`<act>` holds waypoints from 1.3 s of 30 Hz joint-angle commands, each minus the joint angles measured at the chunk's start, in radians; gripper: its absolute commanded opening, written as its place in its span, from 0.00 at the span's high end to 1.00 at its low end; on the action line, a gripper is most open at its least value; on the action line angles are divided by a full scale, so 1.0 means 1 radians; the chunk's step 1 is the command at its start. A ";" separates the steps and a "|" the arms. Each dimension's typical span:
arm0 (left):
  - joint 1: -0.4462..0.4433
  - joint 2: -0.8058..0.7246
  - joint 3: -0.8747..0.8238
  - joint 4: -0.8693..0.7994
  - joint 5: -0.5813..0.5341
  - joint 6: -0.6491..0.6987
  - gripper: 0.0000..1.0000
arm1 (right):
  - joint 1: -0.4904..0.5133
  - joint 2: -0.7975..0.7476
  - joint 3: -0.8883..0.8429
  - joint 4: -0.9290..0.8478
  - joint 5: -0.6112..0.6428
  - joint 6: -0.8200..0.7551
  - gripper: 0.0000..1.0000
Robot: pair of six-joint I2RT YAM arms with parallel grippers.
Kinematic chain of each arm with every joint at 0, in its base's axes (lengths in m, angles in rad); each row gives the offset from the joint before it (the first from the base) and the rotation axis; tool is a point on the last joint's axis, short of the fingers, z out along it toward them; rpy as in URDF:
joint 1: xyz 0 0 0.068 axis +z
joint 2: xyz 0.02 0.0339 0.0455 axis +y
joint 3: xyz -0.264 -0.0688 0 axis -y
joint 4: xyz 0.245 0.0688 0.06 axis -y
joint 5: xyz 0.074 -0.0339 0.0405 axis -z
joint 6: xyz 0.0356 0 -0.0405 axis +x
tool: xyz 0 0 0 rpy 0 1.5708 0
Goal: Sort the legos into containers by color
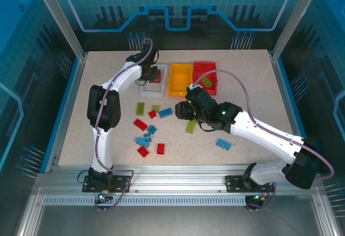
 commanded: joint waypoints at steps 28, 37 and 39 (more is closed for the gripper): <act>-0.050 -0.447 -0.288 0.149 0.211 -0.169 0.48 | -0.039 -0.094 -0.071 -0.345 0.191 0.261 0.39; -0.437 -0.865 -0.771 0.435 0.238 -0.376 0.42 | -0.150 -0.328 -0.395 -0.446 0.033 0.634 0.30; -0.520 -0.920 -0.873 0.517 0.256 -0.408 0.40 | -0.193 -0.352 -0.456 -0.414 -0.023 0.697 0.28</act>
